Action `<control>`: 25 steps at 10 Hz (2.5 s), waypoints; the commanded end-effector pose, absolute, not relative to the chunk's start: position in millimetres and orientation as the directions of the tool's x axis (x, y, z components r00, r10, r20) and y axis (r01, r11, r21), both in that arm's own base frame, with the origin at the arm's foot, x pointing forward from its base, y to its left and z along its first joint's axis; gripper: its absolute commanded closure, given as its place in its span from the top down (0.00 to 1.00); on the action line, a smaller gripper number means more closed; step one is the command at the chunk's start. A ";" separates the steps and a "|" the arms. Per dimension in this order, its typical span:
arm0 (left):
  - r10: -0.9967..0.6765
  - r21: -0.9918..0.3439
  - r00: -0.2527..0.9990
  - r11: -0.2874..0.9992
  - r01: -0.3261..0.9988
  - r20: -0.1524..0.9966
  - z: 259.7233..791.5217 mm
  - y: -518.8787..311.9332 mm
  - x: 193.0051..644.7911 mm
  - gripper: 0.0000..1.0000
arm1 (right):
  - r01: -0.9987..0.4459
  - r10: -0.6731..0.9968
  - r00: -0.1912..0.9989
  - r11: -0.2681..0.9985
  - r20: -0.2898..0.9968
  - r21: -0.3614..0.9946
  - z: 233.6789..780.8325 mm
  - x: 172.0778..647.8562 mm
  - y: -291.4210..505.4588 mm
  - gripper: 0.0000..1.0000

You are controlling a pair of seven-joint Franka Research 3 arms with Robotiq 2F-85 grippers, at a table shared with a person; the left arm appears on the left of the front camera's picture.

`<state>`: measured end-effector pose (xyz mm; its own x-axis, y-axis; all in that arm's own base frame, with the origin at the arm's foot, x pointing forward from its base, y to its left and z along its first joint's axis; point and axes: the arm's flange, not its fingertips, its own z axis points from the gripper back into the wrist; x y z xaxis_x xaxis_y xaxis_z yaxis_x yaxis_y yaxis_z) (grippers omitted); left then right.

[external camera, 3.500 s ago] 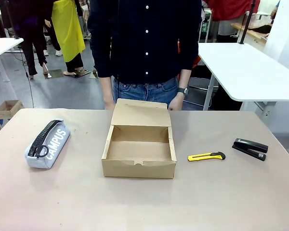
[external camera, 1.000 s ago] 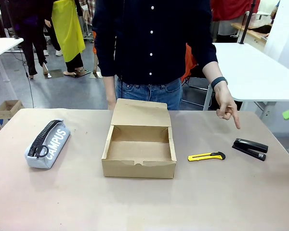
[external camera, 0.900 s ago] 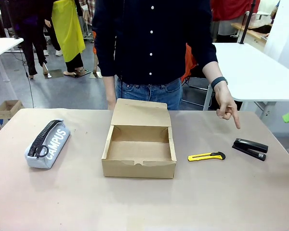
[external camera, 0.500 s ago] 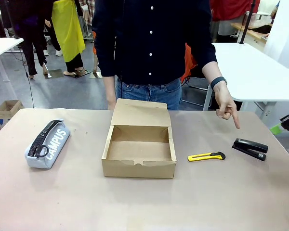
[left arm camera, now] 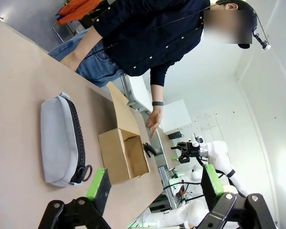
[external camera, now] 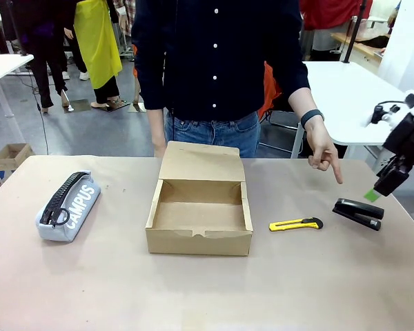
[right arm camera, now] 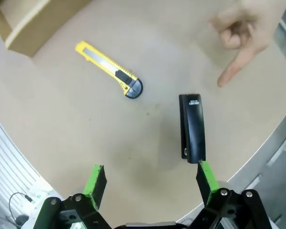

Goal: Pack the item into the box.
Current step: Pick up the item indicated by the person and place it inside the Mailer Box.

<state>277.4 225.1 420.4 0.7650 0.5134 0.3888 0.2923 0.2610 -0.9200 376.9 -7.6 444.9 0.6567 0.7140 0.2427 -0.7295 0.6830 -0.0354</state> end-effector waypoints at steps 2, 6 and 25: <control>0.521 -0.911 0.748 0.256 0.324 0.412 421.3 224.8 276.9 1.00 | -0.710 0.702 0.691 0.704 0.169 -0.019 459.1 399.4 -14.3 1.00; 0.521 -0.911 0.748 0.256 0.324 0.412 421.3 224.8 276.9 1.00 | -0.725 0.716 0.674 0.688 0.184 -0.022 447.8 391.0 -11.7 1.00; 0.521 -0.911 0.748 0.256 0.324 0.412 421.3 224.8 276.9 1.00 | -0.768 0.770 0.635 0.638 0.070 -0.053 341.1 491.4 -49.7 1.00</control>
<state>277.1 225.6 419.9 0.7642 0.5135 0.3902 0.2943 0.2608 -0.9194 484.4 -52.4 348.2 0.6384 0.7689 0.0346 -0.7679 0.6394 -0.0387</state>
